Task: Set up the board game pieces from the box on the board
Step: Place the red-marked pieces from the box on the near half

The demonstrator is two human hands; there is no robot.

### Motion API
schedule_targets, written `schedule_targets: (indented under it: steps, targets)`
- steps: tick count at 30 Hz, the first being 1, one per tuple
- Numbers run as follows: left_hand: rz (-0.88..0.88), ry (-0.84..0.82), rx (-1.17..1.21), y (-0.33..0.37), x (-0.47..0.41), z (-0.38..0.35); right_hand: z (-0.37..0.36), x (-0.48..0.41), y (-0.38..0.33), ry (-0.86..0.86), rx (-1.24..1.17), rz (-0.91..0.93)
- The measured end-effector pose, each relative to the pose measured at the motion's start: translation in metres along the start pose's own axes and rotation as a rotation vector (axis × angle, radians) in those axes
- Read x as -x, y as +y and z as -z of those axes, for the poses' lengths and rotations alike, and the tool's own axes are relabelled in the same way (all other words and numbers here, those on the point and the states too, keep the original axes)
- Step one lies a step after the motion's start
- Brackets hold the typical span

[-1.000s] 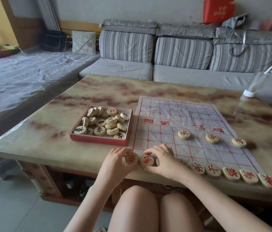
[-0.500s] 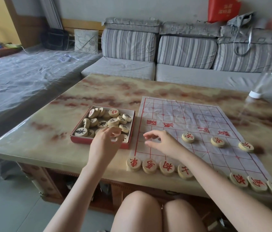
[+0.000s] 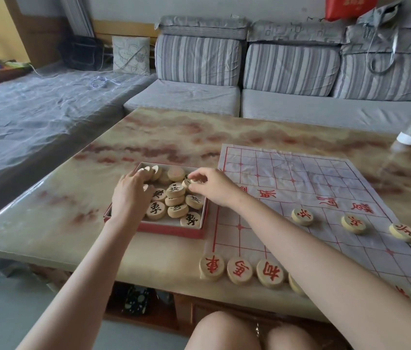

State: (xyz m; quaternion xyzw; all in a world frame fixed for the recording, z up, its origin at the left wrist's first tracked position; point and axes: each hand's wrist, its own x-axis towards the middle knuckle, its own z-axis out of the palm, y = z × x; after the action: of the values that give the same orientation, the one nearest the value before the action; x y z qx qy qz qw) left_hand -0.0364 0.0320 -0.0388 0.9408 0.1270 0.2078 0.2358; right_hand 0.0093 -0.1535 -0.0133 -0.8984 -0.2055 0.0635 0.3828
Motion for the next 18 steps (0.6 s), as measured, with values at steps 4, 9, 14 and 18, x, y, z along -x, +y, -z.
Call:
schedule_targets:
  steps: [4, 9, 14, 18]
  targets:
    - [0.010, -0.027, -0.016, -0.016, -0.021, -0.002, -0.007, -0.026, -0.006, -0.011, 0.081, 0.003]
    - [-0.001, -0.114, -0.159, -0.033, -0.047, -0.011, -0.025, -0.061, -0.004, 0.020, 0.134, -0.002]
    - [-0.019, -0.165, -0.209, -0.040, -0.062, -0.017, -0.043, -0.085, 0.002, 0.025, 0.267, -0.011]
    - [-0.029, -0.156, -0.202, -0.042, -0.064, -0.017, -0.051, -0.092, 0.006, 0.062, 0.345, 0.000]
